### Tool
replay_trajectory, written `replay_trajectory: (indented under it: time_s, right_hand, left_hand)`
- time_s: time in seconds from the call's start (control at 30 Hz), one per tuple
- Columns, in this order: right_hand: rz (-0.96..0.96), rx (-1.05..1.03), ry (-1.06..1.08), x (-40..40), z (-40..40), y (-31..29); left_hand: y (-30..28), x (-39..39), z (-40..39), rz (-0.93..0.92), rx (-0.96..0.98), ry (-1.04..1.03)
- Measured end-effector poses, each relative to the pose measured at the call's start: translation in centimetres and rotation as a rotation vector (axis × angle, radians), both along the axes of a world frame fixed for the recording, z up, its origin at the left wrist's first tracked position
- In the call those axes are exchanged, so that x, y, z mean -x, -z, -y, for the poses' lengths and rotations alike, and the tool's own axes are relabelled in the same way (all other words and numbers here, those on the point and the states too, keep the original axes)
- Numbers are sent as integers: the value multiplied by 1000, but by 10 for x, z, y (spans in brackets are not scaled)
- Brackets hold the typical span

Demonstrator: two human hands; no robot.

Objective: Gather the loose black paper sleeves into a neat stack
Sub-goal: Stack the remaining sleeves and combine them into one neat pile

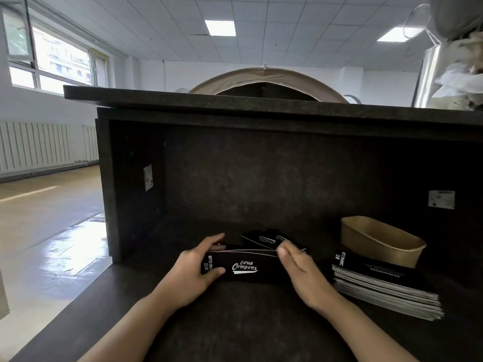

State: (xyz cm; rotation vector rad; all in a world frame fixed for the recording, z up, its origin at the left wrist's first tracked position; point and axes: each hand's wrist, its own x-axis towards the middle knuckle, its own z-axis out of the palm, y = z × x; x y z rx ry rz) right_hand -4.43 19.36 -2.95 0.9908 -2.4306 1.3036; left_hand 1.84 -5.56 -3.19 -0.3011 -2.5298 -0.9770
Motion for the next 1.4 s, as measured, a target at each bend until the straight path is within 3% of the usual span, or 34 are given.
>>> replay_trajectory:
  time_s: [0.13,0.3,0.43,0.5,0.63,1.07,1.27,1.4]
  right_hand:
    - [-20,-194,-66,-5,7,1]
    - [-64,-186,-50,-3,6,0]
    - [-52,-210,-30,-3,1,-8]
    - [-41,-244,-33,-2,-5,-10]
    - [-36,-261,-50,-2,-9,-11]
    - [-57,-290,13,-4,-14,-15]
    - [-59,-292,13,-7,-14,-17]
    - [-67,-294,32,-6,-15,-15]
  left_hand:
    - [-1,-4,-11,-27,86,87]
    - [-6,-7,-13,-9,29,129]
    - [-3,8,-1,-70,-102,-27]
    - [3,24,15,-78,16,-131]
    - [10,34,15,216,394,-175]
    - [-2,28,16,-12,602,-210]
    - [2,33,15,40,500,-104]
    - [-2,30,13,-87,520,-101]
